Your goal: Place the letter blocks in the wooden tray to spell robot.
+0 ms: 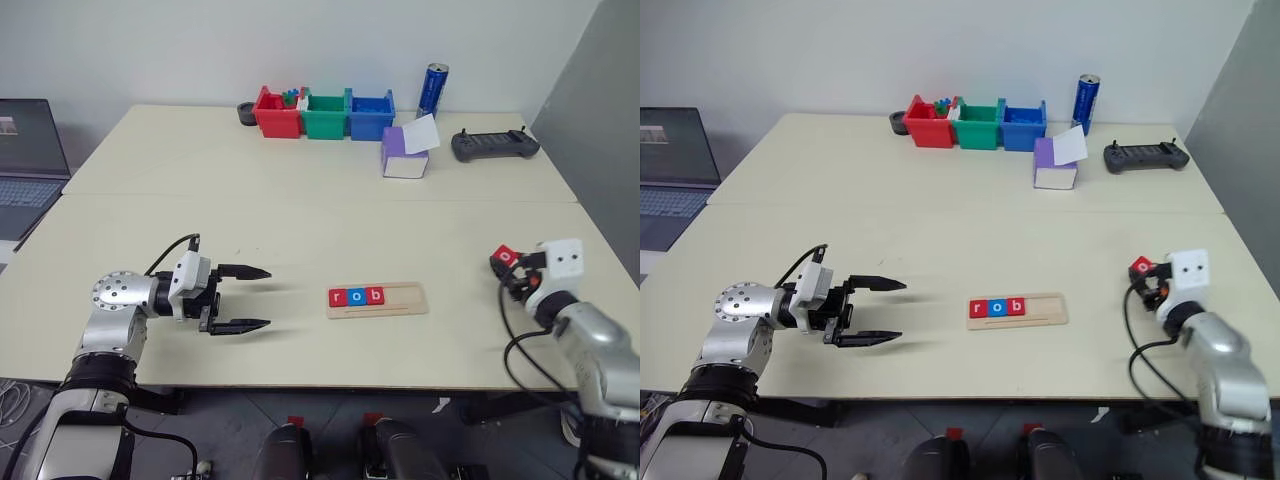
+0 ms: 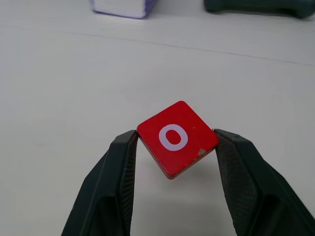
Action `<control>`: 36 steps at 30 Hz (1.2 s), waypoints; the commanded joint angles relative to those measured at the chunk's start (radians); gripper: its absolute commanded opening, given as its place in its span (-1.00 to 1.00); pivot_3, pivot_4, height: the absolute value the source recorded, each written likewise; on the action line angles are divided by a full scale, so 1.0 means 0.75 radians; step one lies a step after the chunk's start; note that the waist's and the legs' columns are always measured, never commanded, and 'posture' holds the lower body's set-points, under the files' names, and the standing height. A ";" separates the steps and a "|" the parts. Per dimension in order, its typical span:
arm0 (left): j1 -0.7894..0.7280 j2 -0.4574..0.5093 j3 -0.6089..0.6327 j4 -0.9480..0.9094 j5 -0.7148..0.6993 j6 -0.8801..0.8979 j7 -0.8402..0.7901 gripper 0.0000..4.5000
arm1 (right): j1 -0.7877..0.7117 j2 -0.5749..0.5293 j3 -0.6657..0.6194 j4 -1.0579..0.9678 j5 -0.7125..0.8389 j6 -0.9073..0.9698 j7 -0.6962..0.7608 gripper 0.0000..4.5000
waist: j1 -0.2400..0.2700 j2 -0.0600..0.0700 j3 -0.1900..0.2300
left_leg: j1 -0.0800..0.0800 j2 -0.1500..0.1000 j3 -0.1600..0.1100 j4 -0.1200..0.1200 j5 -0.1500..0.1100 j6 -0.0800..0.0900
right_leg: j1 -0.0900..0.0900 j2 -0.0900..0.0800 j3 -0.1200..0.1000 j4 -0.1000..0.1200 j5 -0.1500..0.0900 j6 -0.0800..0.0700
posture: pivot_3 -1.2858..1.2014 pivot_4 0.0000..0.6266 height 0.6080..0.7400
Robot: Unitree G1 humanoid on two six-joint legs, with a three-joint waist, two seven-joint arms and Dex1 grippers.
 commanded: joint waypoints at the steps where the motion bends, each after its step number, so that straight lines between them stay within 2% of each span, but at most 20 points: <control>1: -0.028 0.019 -0.007 0.000 -0.025 -0.017 -0.008 1.00 | 0.063 0.113 0.034 -0.184 -0.058 0.104 -0.193 -0.10 | 0.000 0.000 0.000 | 0.000 0.000 0.000 0.000 0.000 0.000 | 0.000 0.000 0.000 0.000 0.000 0.000 | 0.03 -0.52 1.00; 9: -0.043 0.027 -0.050 0.040 -0.039 -0.048 -0.008 1.00 | 0.037 0.267 0.130 -0.277 -0.212 0.240 -0.437 -0.10 | -0.004 0.000 0.000 | 0.000 0.000 0.001 0.001 0.000 0.000 | -0.001 0.000 0.001 0.000 0.001 0.002 | 0.03 -0.52 1.00; 16: -0.060 0.019 -0.099 0.093 -0.050 -0.086 -0.008 1.00 | 0.006 0.413 0.199 -0.339 -0.257 0.367 -0.537 -0.10 | -0.005 0.000 0.000 | 0.000 0.000 0.001 0.000 0.000 0.000 | -0.001 0.000 0.001 0.000 0.001 0.001 | 0.03 -0.52 1.00; 23: -0.078 0.035 -0.143 0.138 -0.073 -0.116 -0.008 1.00 | 0.035 0.494 0.249 -0.376 -0.274 0.417 -0.565 -0.10 | -0.005 0.000 0.000 | -0.001 0.000 0.000 0.000 0.000 0.000 | -0.001 0.000 0.001 0.000 0.001 0.001 | 0.03 -0.52 1.00; 26: -0.087 0.041 -0.158 0.158 -0.081 -0.127 -0.008 1.00 | 0.030 0.501 0.238 -0.394 -0.272 0.422 -0.555 0.34 | -0.007 0.000 0.000 | -0.001 0.000 0.001 0.000 0.000 0.000 | -0.001 0.000 0.001 0.000 0.001 0.001 | 0.03 -0.52 1.00; 28: -0.095 0.043 -0.167 0.176 -0.086 -0.138 -0.008 1.00 | 0.012 0.474 0.231 -0.398 -0.266 0.434 -0.531 0.65 | -0.007 -0.001 0.000 | -0.001 0.000 0.001 0.001 0.000 0.000 | -0.001 0.000 0.001 0.000 0.001 0.001 | 0.03 -0.52 1.00; 30: -0.099 0.047 -0.173 0.186 -0.092 -0.146 -0.008 1.00 | -0.011 0.384 0.234 -0.400 -0.256 0.451 -0.459 0.96 | -0.008 -0.001 0.000 | -0.001 0.000 0.000 0.001 0.000 0.000 | -0.001 0.000 0.001 0.000 0.001 0.001 | 0.03 -0.52 1.00; 33: -0.102 0.055 -0.174 0.196 -0.100 -0.155 -0.008 1.00 | -0.043 0.170 0.217 -0.388 -0.209 0.466 -0.274 0.98 | -0.008 -0.001 0.000 | -0.001 -0.001 0.001 0.001 0.000 0.000 | -0.001 0.000 0.001 0.000 0.001 0.001 | 0.03 -0.52 1.00; 36: -0.090 0.070 -0.161 0.180 -0.109 -0.155 -0.008 1.00 | -0.065 -0.125 0.138 -0.300 -0.077 0.368 0.071 0.98 | -0.007 -0.001 0.000 | -0.001 -0.001 0.001 0.001 0.000 0.001 | -0.001 0.000 0.001 -0.001 0.001 0.001 | 0.03 -0.52 1.00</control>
